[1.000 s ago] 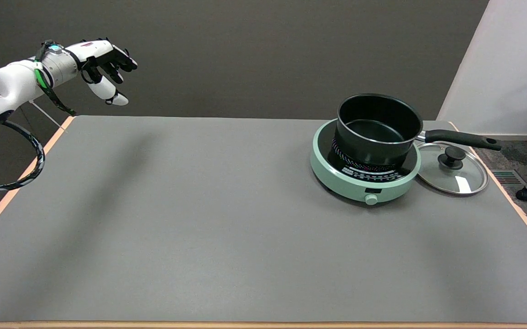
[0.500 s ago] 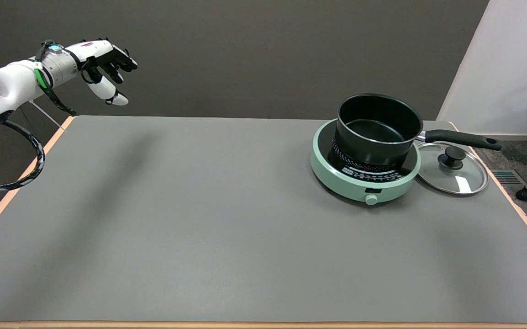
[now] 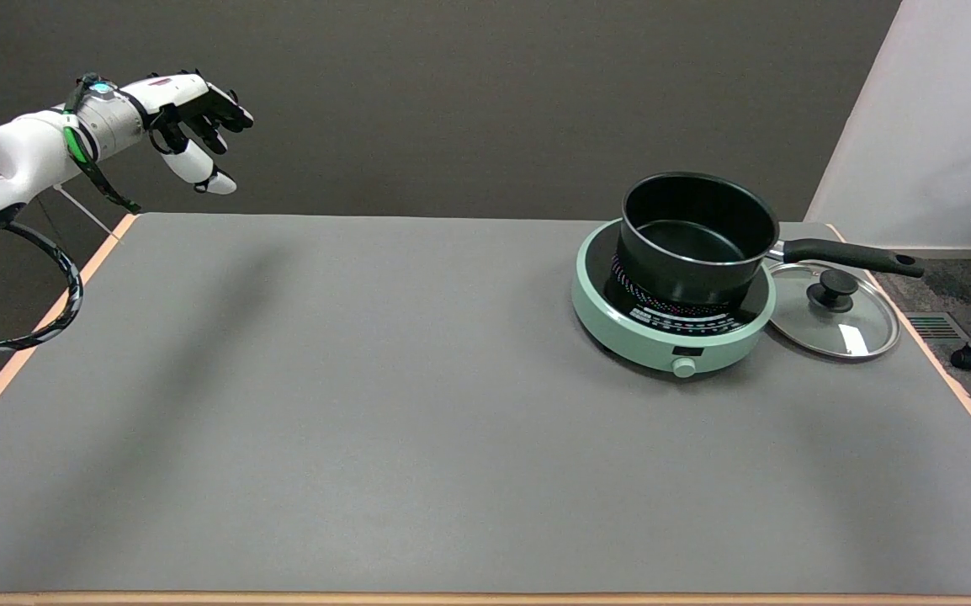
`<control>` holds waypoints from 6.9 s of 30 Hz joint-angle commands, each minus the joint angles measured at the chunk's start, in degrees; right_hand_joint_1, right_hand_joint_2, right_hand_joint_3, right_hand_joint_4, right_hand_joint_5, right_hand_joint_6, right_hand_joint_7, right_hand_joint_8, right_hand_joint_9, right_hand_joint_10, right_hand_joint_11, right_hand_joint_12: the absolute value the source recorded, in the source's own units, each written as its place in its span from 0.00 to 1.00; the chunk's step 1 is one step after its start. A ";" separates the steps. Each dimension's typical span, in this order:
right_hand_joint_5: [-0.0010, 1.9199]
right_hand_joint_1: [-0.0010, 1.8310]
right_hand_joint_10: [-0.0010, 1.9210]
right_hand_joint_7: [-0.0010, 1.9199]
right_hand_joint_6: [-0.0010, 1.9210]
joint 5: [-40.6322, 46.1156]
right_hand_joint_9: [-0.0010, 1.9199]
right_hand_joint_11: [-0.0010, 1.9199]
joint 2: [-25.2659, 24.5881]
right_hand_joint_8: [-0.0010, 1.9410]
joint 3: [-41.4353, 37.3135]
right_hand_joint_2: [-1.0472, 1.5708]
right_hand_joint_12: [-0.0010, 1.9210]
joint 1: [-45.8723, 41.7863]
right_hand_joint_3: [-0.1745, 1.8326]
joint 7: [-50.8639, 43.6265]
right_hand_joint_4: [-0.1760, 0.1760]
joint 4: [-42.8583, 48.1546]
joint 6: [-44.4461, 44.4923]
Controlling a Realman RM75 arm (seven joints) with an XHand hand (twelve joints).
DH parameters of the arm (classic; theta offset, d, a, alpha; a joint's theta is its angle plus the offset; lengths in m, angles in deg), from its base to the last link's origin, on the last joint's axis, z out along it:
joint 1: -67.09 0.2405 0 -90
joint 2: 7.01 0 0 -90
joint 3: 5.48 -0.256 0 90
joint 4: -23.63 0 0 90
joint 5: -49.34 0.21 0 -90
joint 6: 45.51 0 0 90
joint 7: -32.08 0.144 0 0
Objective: Pick up the pot lid.
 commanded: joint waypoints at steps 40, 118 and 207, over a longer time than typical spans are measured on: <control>0.22 0.43 0.16 0.25 0.12 -13.32 0.24 0.14 18.65 0.09 16.57 0.65 0.34 16.45 0.61 5.52 0.72 -22.94 -19.67; 0.13 0.40 0.13 0.13 0.08 -12.84 0.16 0.12 14.09 0.07 30.47 0.59 0.30 9.37 0.60 7.76 0.71 -5.21 -18.13; 0.18 0.39 0.11 0.17 0.08 -12.84 0.20 0.15 10.17 0.08 45.27 0.60 0.29 23.85 0.59 7.84 0.76 -15.53 -16.96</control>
